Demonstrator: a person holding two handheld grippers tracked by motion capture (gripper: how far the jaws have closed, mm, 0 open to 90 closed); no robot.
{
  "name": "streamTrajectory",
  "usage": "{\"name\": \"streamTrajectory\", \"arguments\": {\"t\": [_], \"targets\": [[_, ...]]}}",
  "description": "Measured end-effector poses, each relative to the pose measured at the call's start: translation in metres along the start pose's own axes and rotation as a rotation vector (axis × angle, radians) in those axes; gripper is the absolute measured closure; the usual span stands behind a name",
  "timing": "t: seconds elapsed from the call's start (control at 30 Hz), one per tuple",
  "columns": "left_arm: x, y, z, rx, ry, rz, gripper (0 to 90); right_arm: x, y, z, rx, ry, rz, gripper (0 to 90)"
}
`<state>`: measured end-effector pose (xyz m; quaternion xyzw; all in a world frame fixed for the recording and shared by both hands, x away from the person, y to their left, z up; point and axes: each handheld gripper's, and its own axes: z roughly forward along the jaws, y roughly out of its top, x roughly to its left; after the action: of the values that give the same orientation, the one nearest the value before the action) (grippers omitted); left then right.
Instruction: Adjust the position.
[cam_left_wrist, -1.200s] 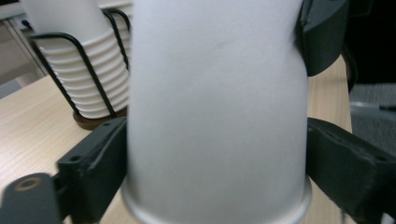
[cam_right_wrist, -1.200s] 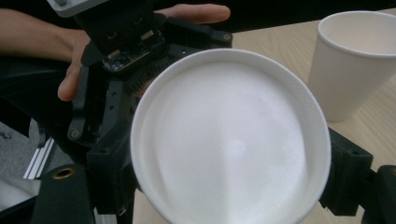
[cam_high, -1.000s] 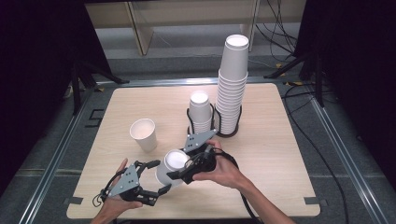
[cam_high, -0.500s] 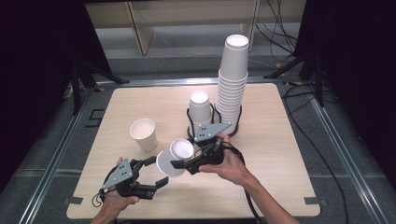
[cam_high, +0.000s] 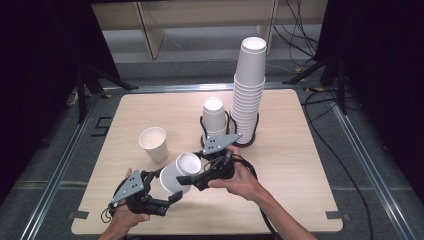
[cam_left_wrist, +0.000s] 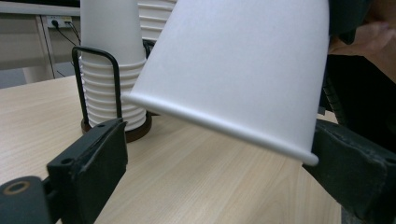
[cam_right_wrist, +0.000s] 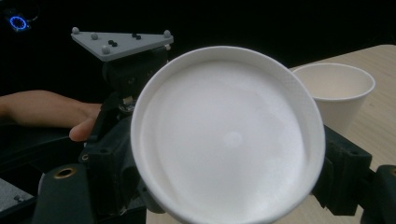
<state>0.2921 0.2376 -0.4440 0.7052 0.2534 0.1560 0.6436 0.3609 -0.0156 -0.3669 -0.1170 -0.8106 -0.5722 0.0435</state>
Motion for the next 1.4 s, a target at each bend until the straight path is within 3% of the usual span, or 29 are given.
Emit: {"name": "streamTrajectory", "arguments": {"t": [0.23, 0.3, 0.4, 0.53, 0.57, 0.63, 0.7, 0.8, 0.83, 1.1, 1.27, 1.3, 1.37, 1.4], "targets": [[-0.002, 0.002, -0.001, -0.016, 0.000, 0.015, 2.9, 0.002, -0.004, 0.008, 0.002, 0.031, 0.012, 22.7], [-0.003, 0.002, -0.001, -0.023, -0.004, 0.015, 3.2, 0.005, -0.004, 0.009, 0.005, 0.043, 0.045, 22.7], [-0.003, 0.002, -0.002, -0.030, -0.009, 0.021, 3.4, 0.005, -0.004, 0.012, -0.010, 0.051, 0.019, 22.7], [-0.003, 0.002, -0.002, -0.033, -0.021, 0.033, 3.9, 0.006, -0.004, 0.015, -0.021, 0.060, 0.020, 22.7], [-0.003, 0.002, -0.003, -0.035, -0.022, 0.033, 4.4, 0.008, -0.004, 0.015, -0.014, 0.073, 0.046, 22.7], [-0.003, 0.002, -0.003, -0.040, -0.024, 0.032, 4.9, 0.007, -0.003, 0.015, -0.025, 0.065, 0.020, 22.7], [-0.003, 0.003, -0.004, -0.039, -0.027, 0.024, 5.3, 0.006, -0.003, 0.014, -0.030, 0.069, 0.024, 22.8], [-0.002, 0.003, -0.004, -0.033, -0.037, 0.022, 7.0, 0.006, -0.004, 0.012, -0.030, 0.080, 0.057, 22.7], [-0.002, 0.004, -0.004, -0.026, -0.039, 0.028, 7.3, 0.004, -0.004, 0.013, -0.039, 0.077, 0.034, 22.7], [-0.001, 0.007, -0.005, 0.016, -0.057, 0.042, 10.3, 0.003, -0.005, 0.011, -0.033, 0.086, 0.043, 22.3], [-0.001, 0.006, -0.004, 0.080, -0.053, 0.078, 10.9, 0.005, -0.006, 0.010, 0.038, 0.069, 0.038, 20.0], [-0.001, 0.005, -0.004, 0.108, -0.048, 0.099, 10.9, 0.005, -0.006, 0.010, 0.048, 0.046, -0.001, 18.1], [-0.002, 0.003, -0.003, 0.134, -0.050, 0.111, 11.1, 0.007, -0.004, 0.007, 0.093, 0.048, -0.022, 15.9], [-0.002, 0.003, -0.003, 0.154, -0.048, 0.116, 11.1, 0.008, -0.003, 0.005, 0.103, 0.024, -0.058, 15.7]]}}
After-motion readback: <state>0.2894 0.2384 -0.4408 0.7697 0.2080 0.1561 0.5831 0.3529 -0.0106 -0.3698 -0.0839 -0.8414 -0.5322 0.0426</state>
